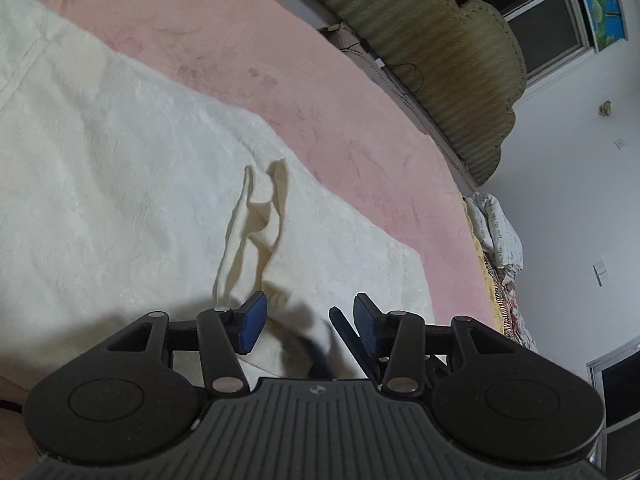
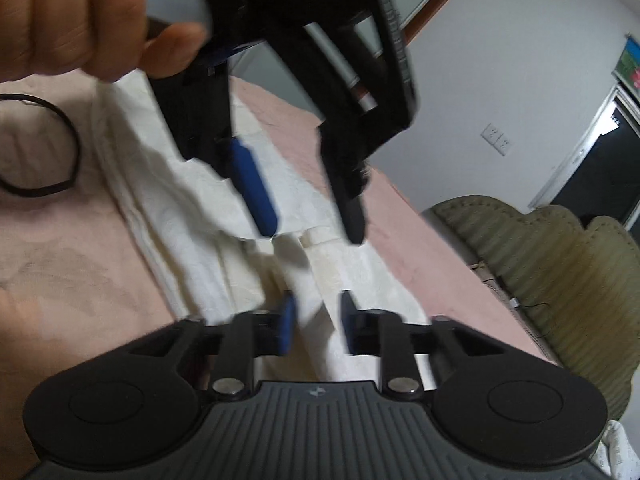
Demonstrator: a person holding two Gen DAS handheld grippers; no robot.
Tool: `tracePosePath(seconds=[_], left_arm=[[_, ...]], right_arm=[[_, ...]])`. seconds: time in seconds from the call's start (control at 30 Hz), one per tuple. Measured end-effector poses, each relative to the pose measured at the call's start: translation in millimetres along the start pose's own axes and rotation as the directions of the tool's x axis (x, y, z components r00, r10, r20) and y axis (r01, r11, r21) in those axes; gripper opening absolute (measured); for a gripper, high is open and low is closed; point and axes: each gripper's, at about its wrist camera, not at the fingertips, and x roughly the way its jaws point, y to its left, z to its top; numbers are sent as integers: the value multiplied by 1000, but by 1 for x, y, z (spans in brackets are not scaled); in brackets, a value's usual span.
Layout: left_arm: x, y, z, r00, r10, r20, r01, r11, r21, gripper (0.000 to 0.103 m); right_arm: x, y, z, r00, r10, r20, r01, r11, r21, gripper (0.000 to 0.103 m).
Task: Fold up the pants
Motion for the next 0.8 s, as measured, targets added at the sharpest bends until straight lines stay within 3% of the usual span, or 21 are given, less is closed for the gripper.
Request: tracePosePath(seconds=[0.13,0.2,0.37,0.43,0.5,0.57,0.63,0.73,0.8], left_arm=[[8,8,5,999,-30,-19,29,998,-59,52],[15,8,8,999,-45,-29,42,996,-80,53],[37,20,12,995,-81,-59,67,976,-207,52],[44,29,11,993,-102,-67,81,960,-267,51],[44,33,10,994,-91,-61,71,958,-278,39],[44,35,10,996,-67,-58,49,961,-271,18],[42,36,8,997,-54,-48,40,965,-260,12],[37,25,4,1000,-9,-16,6,984,-181,11],[27,16,2,1000,9,15,-7,991,-134,11]], right_arm=[[-3,-38,-1,992,126,27,-128,959,254,10],[-7,-52,-2,988,143,53,-152,935,320,10],[-14,-66,-6,981,175,85,-194,906,376,10],[-13,-75,-10,957,276,89,-288,868,404,11],[-18,-86,-16,943,307,131,-333,837,434,11],[-22,-103,-21,944,291,159,-331,802,498,11],[-17,-120,-26,950,272,152,-309,756,577,11],[5,-121,-29,968,246,41,-223,780,585,11],[15,-115,-27,962,271,8,-224,778,586,11]])
